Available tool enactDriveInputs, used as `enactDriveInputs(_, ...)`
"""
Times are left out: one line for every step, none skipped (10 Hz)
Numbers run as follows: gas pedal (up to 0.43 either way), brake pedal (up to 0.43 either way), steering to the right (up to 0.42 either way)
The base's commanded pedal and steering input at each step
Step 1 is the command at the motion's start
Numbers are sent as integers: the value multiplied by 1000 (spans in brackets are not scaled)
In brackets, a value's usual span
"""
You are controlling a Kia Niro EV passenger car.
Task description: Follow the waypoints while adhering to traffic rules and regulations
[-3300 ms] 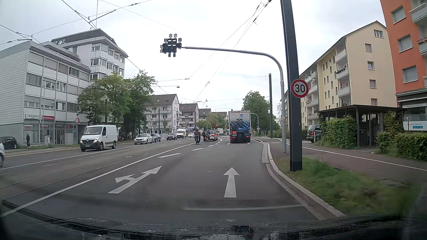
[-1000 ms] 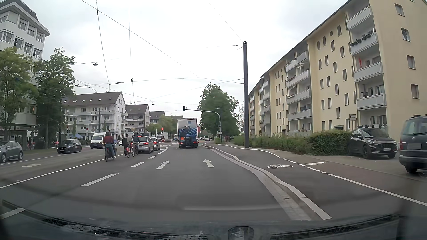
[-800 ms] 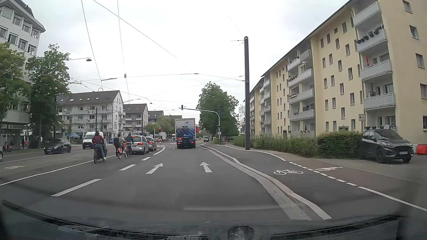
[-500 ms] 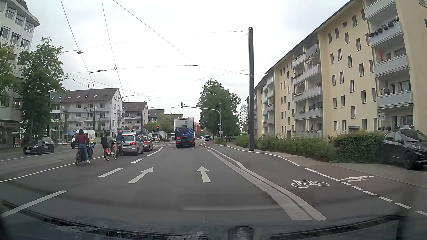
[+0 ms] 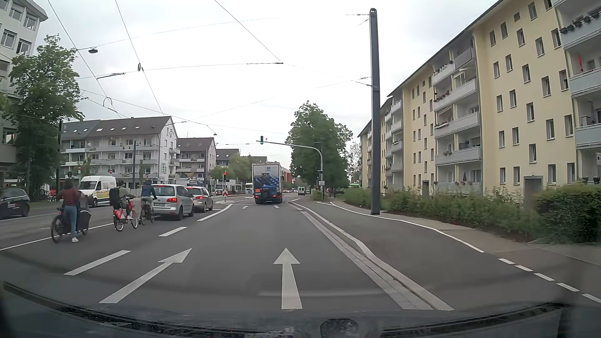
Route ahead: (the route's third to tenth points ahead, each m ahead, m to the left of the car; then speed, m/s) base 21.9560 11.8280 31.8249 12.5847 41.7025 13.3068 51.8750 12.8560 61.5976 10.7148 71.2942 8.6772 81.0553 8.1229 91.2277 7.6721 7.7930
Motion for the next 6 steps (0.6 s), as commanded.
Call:
enactDriveInputs(67, 0, -37)
enactDriveInputs(79, 0, -37)
enactDriveInputs(79, 0, -36)
enactDriveInputs(79, 0, -34)
enactDriveInputs(87, 0, -31)
enactDriveInputs(87, 0, -29)
